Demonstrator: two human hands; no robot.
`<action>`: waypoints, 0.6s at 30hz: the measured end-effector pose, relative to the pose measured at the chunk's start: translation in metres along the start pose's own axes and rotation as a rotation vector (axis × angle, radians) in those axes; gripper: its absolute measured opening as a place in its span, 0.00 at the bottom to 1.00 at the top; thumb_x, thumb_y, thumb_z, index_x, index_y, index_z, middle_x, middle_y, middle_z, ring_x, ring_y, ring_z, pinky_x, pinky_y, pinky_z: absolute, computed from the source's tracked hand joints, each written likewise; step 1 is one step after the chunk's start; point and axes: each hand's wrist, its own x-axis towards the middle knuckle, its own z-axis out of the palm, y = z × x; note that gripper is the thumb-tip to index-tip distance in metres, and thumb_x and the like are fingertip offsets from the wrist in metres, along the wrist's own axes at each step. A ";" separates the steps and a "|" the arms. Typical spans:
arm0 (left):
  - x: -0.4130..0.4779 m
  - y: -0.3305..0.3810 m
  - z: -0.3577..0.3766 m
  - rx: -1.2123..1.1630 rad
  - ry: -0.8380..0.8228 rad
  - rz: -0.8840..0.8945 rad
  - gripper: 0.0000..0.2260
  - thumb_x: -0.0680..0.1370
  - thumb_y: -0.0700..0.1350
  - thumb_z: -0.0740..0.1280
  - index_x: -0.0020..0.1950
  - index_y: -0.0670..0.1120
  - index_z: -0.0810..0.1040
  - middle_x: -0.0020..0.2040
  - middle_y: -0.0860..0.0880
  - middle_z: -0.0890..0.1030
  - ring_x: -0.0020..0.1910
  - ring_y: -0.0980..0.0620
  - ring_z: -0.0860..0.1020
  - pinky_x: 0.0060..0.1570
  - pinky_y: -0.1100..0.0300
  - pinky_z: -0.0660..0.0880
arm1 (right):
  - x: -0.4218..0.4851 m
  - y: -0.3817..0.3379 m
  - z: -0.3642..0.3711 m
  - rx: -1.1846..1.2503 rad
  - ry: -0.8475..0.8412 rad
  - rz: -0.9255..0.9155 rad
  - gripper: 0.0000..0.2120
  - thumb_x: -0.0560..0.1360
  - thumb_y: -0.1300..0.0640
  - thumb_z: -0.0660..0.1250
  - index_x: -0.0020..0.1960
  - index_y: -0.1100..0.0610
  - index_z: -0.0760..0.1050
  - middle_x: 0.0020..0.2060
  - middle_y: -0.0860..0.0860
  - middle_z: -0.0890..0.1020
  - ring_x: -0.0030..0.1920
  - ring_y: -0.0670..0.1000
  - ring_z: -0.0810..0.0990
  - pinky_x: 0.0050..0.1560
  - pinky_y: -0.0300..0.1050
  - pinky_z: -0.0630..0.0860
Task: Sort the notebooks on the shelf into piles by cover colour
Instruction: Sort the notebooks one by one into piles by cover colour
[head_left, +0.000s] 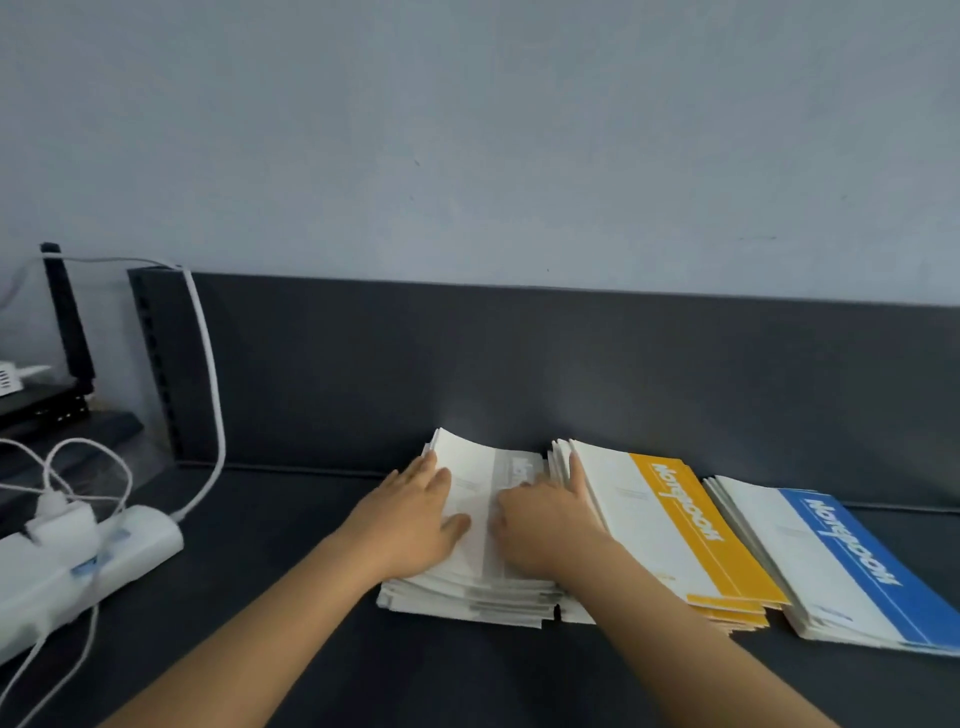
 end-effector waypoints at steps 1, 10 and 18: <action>0.000 0.001 -0.002 0.036 0.037 0.018 0.31 0.83 0.59 0.51 0.80 0.43 0.51 0.80 0.45 0.44 0.79 0.49 0.43 0.77 0.52 0.44 | -0.001 -0.001 -0.002 0.002 0.019 -0.003 0.18 0.80 0.52 0.50 0.62 0.56 0.73 0.64 0.55 0.74 0.71 0.56 0.62 0.71 0.66 0.34; 0.000 0.049 -0.039 0.161 0.399 0.137 0.31 0.79 0.65 0.54 0.76 0.47 0.59 0.73 0.51 0.67 0.71 0.51 0.67 0.65 0.55 0.68 | -0.040 0.059 -0.027 0.304 0.318 0.008 0.24 0.82 0.46 0.53 0.76 0.50 0.56 0.74 0.48 0.62 0.74 0.51 0.58 0.72 0.46 0.57; 0.028 0.183 -0.036 0.180 0.410 0.282 0.34 0.78 0.68 0.49 0.77 0.48 0.58 0.74 0.50 0.66 0.71 0.48 0.67 0.66 0.54 0.67 | -0.100 0.211 -0.002 0.390 0.220 0.272 0.28 0.80 0.41 0.55 0.77 0.48 0.55 0.74 0.46 0.62 0.72 0.50 0.63 0.69 0.47 0.63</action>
